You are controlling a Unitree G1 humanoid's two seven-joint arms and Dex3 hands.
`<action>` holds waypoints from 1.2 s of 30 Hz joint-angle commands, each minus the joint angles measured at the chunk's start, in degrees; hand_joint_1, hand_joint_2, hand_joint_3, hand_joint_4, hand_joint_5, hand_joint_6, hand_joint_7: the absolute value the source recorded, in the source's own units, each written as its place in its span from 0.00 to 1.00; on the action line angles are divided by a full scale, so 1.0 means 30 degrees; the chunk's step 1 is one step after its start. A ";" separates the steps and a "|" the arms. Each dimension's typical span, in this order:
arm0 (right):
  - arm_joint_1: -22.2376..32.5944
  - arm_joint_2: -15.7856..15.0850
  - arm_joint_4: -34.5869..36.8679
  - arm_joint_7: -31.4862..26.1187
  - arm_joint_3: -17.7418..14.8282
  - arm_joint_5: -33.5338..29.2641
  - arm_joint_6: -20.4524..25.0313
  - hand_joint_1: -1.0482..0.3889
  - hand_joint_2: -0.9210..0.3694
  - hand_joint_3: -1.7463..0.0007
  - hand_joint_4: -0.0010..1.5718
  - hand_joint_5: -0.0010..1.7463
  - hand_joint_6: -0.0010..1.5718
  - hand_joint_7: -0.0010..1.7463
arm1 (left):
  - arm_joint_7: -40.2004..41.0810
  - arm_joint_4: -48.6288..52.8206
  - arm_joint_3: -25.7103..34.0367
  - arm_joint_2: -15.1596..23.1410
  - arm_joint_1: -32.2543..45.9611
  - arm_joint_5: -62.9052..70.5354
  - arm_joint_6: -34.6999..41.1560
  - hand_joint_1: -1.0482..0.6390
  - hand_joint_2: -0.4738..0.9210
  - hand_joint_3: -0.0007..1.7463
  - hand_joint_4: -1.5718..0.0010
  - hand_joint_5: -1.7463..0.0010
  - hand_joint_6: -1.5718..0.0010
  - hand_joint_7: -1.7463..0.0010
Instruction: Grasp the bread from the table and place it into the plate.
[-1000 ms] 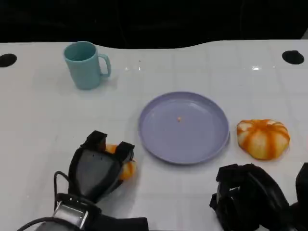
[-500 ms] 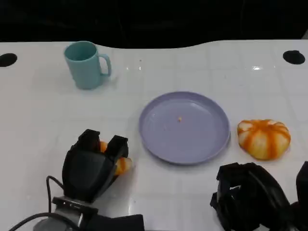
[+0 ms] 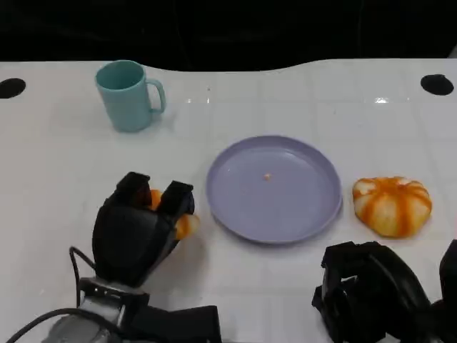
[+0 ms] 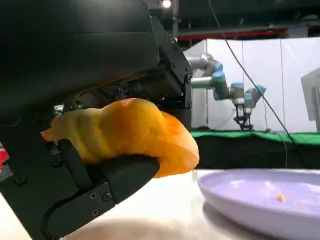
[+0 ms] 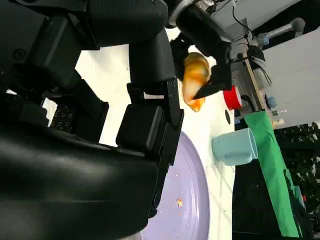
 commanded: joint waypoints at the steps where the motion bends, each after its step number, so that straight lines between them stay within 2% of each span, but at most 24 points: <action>1: 0.0184 -0.0262 -0.0142 0.0170 -0.0054 0.0272 0.0036 0.00 0.69 0.19 0.96 0.80 1.00 0.57 | -0.0594 -0.1729 0.0340 0.0721 0.0569 0.0152 0.0615 0.48 0.44 0.99 0.29 0.00 0.45 0.00; 7: 0.0115 -0.0240 0.0034 0.0196 -0.0060 0.0215 -0.0117 0.00 0.68 0.20 0.96 0.79 1.00 0.57 | -0.1616 -0.3926 0.0891 0.0998 0.0905 0.0032 0.0904 0.49 0.49 0.99 0.28 0.00 0.45 0.00; 11: 0.0115 -0.0264 -0.0028 0.0164 -0.0060 0.0215 0.0039 0.00 0.68 0.21 0.96 0.79 1.00 0.57 | -0.2228 -0.4883 0.1298 0.0974 0.0665 -0.0042 0.0789 0.49 0.51 0.91 0.29 0.00 0.47 0.00; 14: 0.0125 -0.0231 -0.0060 0.0114 -0.0053 0.0202 0.0049 0.00 0.68 0.20 0.96 0.79 1.00 0.57 | -0.2754 -0.5456 0.1465 0.0923 0.0338 -0.0059 0.0440 0.49 0.49 0.87 0.29 0.00 0.48 0.00; 18: 0.0159 -0.0229 -0.0078 0.0039 -0.0011 0.0079 -0.0108 0.00 0.67 0.21 0.96 0.79 1.00 0.57 | -0.3166 -0.5692 0.1508 0.0625 -0.0360 -0.0032 -0.0054 0.47 0.43 0.93 0.30 0.00 0.49 0.00; 21: 0.0138 -0.0236 0.0038 0.0091 -0.0004 0.0022 -0.0317 0.00 0.66 0.21 0.96 0.79 1.00 0.58 | -0.3371 -0.5578 0.1447 0.0296 -0.0921 -0.0057 -0.0341 0.46 0.41 0.95 0.30 0.00 0.49 0.00; 26: 0.0251 -0.0210 -0.0264 -0.0144 0.0064 -0.0063 -0.0106 0.00 0.66 0.21 0.95 0.79 1.00 0.58 | -0.3531 -0.4681 0.1252 -0.0376 -0.1846 -0.0261 -0.1315 0.45 0.39 0.91 0.30 0.00 0.48 0.00; 30: 0.0252 -0.0216 -0.0324 -0.0333 0.0145 -0.0184 -0.0132 0.00 0.67 0.19 0.95 0.80 1.00 0.59 | -0.3530 -0.3419 0.1056 -0.1146 -0.2591 -0.0284 -0.1755 0.42 0.45 0.87 0.30 0.00 0.47 0.00; 36: 0.0167 -0.0230 -0.0058 -0.0002 0.0127 0.0036 -0.0343 0.00 0.69 0.18 0.94 0.80 1.00 0.58 | -0.3252 -0.1339 0.0876 -0.2244 -0.3616 -0.0333 -0.1959 0.42 0.48 0.91 0.29 0.00 0.46 0.00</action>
